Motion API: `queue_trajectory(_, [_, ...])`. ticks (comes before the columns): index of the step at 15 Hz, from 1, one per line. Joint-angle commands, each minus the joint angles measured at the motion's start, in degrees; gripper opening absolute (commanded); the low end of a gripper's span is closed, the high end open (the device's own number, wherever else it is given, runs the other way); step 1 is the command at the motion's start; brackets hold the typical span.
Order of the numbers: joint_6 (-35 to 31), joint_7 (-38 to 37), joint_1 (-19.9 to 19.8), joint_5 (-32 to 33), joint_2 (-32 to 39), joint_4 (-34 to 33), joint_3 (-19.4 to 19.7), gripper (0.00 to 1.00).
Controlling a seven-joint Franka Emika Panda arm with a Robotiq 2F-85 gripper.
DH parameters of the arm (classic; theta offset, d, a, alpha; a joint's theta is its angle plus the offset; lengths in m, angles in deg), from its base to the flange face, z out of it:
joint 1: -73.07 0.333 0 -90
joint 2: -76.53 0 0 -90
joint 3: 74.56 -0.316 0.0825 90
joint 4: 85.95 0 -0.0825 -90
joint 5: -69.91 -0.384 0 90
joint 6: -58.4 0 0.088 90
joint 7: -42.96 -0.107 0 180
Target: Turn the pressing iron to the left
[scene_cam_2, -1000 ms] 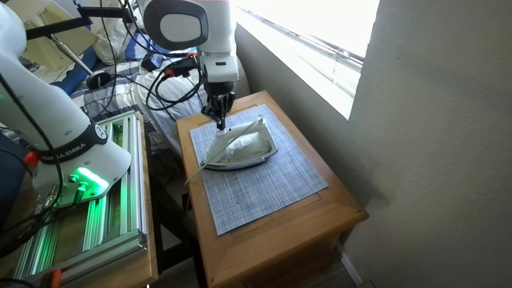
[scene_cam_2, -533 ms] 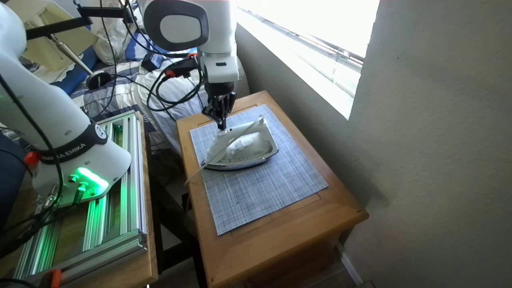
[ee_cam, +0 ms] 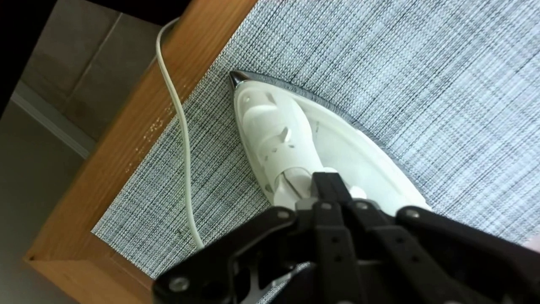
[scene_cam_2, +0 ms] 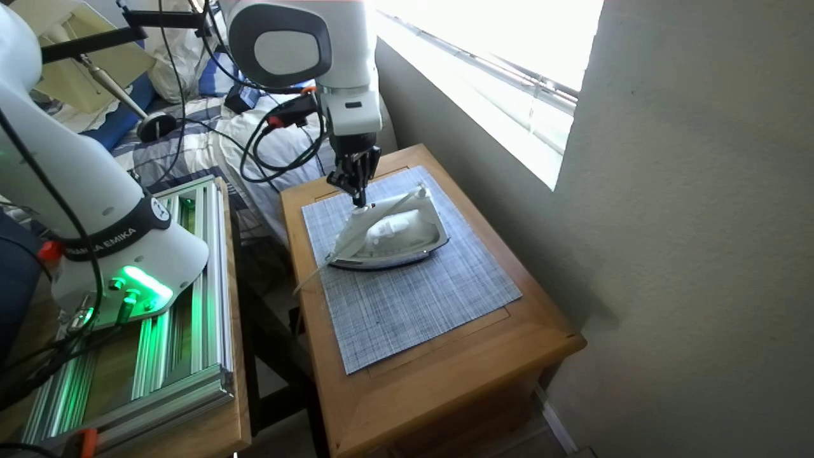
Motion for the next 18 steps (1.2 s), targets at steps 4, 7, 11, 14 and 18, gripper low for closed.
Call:
queue_trajectory(4, [-5.8, 2.1, -0.6, -3.2, 5.8, 0.0, -0.1, 0.00])
queue_trajectory(7, [-5.7, 2.1, -0.4, -3.5, 5.5, 0.0, -0.1, 0.00])
queue_trajectory(11, [-4.9, 2.3, -0.5, -3.3, 4.4, 0.1, 0.1, 0.00])
queue_trajectory(14, [-3.6, 2.2, -0.5, -2.7, 2.8, 0.0, 0.4, 0.00])
queue_trajectory(18, [-2.0, 0.5, 0.0, -0.2, 0.2, 0.0, 1.6, 0.00])
